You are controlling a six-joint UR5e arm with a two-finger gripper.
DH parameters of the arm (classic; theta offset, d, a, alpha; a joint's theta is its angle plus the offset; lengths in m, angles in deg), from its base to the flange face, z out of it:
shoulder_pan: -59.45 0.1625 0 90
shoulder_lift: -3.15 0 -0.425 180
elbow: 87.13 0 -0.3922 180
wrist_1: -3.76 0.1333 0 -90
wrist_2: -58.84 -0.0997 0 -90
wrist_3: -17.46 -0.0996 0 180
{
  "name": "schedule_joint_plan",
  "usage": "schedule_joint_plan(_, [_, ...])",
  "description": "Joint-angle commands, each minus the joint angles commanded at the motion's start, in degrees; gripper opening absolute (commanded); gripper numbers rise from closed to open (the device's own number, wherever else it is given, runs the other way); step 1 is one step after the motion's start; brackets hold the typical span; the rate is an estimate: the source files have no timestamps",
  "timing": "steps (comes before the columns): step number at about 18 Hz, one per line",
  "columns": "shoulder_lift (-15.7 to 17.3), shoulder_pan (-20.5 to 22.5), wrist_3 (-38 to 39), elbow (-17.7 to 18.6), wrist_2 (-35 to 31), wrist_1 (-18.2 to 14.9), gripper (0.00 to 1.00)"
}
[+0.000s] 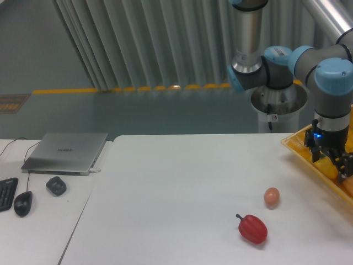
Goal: Place the green pepper on the table
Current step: 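Lower the gripper into the yellow basket toward the green pepper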
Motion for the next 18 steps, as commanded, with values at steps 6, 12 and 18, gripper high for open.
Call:
schedule_joint_plan(6, [-0.5, -0.2, -0.1, 1.6, -2.0, 0.4, 1.00])
schedule_joint_plan(12, [-0.7, 0.1, 0.6, 3.6, -4.9, 0.7, 1.00])
schedule_joint_plan(18, [-1.1, -0.5, 4.6, 4.0, -4.5, 4.0, 1.00])
